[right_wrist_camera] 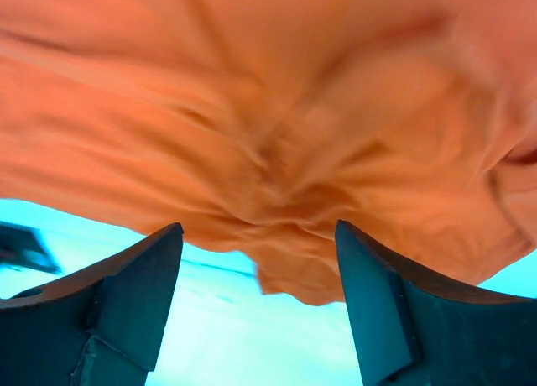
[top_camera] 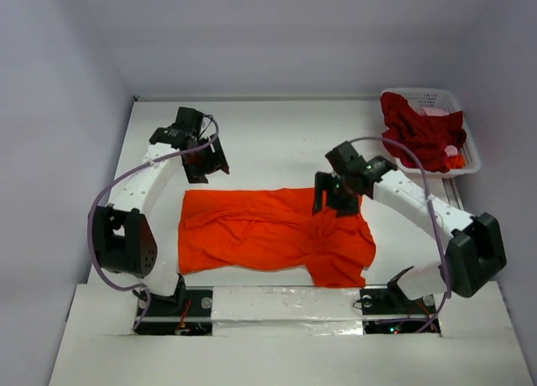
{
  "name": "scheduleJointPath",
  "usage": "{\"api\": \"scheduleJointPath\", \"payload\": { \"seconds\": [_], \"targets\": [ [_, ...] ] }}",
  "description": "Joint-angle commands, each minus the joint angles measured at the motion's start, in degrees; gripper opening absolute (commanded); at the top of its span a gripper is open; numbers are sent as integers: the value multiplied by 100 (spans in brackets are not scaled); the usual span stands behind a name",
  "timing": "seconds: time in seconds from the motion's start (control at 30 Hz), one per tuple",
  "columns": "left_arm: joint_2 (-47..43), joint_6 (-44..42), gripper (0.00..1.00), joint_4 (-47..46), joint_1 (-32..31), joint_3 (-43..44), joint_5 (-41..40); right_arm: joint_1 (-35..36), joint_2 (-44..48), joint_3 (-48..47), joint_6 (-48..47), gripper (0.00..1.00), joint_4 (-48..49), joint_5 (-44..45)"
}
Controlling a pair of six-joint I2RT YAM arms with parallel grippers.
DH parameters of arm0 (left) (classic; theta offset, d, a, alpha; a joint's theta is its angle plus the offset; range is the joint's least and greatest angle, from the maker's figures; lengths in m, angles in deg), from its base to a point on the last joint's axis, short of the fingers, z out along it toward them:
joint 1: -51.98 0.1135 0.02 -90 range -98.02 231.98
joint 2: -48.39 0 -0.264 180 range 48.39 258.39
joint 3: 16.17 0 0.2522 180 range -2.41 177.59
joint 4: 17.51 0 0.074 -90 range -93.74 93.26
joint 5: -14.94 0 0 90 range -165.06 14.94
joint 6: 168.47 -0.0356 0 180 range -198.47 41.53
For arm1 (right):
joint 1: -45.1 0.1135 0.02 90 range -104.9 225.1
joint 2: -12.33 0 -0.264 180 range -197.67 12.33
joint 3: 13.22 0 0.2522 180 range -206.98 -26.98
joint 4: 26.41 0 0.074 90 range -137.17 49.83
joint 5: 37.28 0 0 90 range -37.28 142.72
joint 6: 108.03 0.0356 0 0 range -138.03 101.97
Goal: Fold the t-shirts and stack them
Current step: Fold the flattened tshirt in 1/3 of the way
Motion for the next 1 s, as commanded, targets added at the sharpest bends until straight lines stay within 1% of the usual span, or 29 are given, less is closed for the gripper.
{"api": "scheduleJointPath", "payload": {
  "seconds": [0.0, 0.03, 0.07, 0.13, 0.17, 0.2, 0.23, 0.4, 0.5, 0.6, 0.63, 0.73, 0.8, 0.97],
  "targets": [
    [-266, 66, 64, 76, -36, -6, -161, 30, 161, -1068, -58, 76, -212, 820],
    [-292, 84, 64, 23, -36, -173, -161, 30, 64, -1253, -137, 75, -195, 874],
    [-301, 93, 64, -74, -36, -270, -152, 30, -267, -1620, -295, 73, -168, 874],
    [-293, 128, 64, -197, -36, -585, -91, 30, -734, -1939, -436, 56, -168, 857],
    [-284, 136, 64, -354, -36, -683, -64, 30, -971, -2071, -532, 40, -142, 839],
    [-266, 154, 63, -426, -36, -780, -64, 30, -1357, -2229, -542, 3, -90, 865],
    [-249, 172, 62, -496, -36, -911, -73, 30, -1517, -2291, -551, 0, -19, 883],
    [-3, 233, 47, -821, -36, -983, -222, 30, -1975, -2389, -463, 0, 315, 971],
    [129, 242, 47, -944, -36, -1009, -179, -23, -2177, -2319, -437, 0, 447, 805],
    [182, 260, 49, -988, -36, -1018, -152, -242, -2283, -2169, -402, 0, 631, 699],
    [278, 207, 50, -1006, -36, -1053, -126, -486, -2379, -2038, -428, 0, 753, 525],
    [436, 119, 51, -972, -36, -1036, -29, -611, -2398, -2046, -437, 0, 763, 427],
    [524, 67, 51, -954, -36, -983, 24, -831, -2380, -2055, -437, 0, 781, 295],
    [788, 31, 51, -875, -36, -720, 199, -1130, -2485, -2248, -454, 0, 702, 23]
  ]
}}
